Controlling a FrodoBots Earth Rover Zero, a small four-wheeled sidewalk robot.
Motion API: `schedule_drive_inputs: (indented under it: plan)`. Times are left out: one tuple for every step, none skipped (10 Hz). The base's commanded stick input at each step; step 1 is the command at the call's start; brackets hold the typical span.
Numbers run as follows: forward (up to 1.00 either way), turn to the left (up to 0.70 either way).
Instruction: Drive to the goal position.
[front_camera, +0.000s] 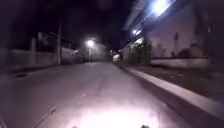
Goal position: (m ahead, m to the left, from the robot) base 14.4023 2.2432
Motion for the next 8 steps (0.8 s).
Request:
schedule_drive_inputs:
  plan:
    - [0.70,0.00]
    - [0.70,0.00]
    - [0.70,0.00]
    - [0.70,0.00]
    - [0.70,0.00]
    - [0.70,0.00]
    - [0.70,0.00]
    - [0.70,0.00]
